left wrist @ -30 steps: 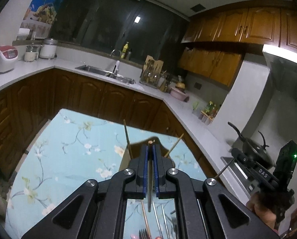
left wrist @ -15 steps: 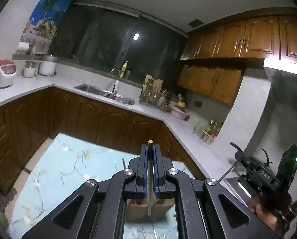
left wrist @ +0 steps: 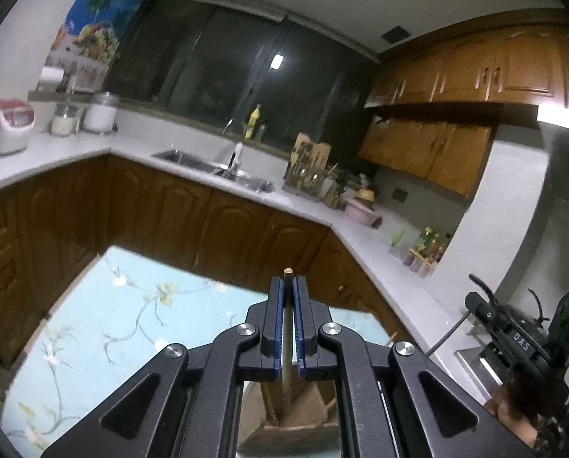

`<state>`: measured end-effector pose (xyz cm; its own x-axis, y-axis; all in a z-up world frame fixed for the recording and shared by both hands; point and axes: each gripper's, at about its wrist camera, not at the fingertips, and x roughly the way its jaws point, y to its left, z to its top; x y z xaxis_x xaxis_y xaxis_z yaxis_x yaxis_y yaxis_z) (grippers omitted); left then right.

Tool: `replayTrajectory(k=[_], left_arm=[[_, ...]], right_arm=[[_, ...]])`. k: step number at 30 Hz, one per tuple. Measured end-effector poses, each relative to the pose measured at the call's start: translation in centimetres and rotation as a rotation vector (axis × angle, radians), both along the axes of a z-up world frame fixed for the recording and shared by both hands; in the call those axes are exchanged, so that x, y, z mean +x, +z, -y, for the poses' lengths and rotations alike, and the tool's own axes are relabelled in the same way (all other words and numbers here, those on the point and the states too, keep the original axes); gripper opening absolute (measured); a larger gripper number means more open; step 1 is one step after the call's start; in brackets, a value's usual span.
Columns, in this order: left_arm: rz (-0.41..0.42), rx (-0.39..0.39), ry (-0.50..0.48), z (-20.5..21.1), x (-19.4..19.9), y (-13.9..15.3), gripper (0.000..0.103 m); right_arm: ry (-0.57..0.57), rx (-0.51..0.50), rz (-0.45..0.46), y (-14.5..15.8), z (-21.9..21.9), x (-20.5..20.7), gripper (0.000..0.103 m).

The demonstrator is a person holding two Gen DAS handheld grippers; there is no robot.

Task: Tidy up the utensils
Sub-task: 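Lower the held chopsticks into the wooden holder with both tools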

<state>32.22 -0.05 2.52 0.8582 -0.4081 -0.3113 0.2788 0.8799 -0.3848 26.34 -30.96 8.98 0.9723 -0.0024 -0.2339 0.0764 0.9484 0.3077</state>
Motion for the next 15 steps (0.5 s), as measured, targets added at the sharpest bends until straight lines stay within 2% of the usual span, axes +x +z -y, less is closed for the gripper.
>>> replayTrajectory(k=[7, 15], left_arm=[[-0.066, -0.008, 0.01, 1.6, 3.4, -2.8, 0.003], [-0.085, 0.002, 0.0, 1.7, 4.7, -3.7, 0.004]], right_arm=[[0.006, 0.057, -0.054, -4.0, 0.8, 1.6, 0.003], [0.011, 0.1, -0.104, -6.6, 1.1, 2.8, 0.003]])
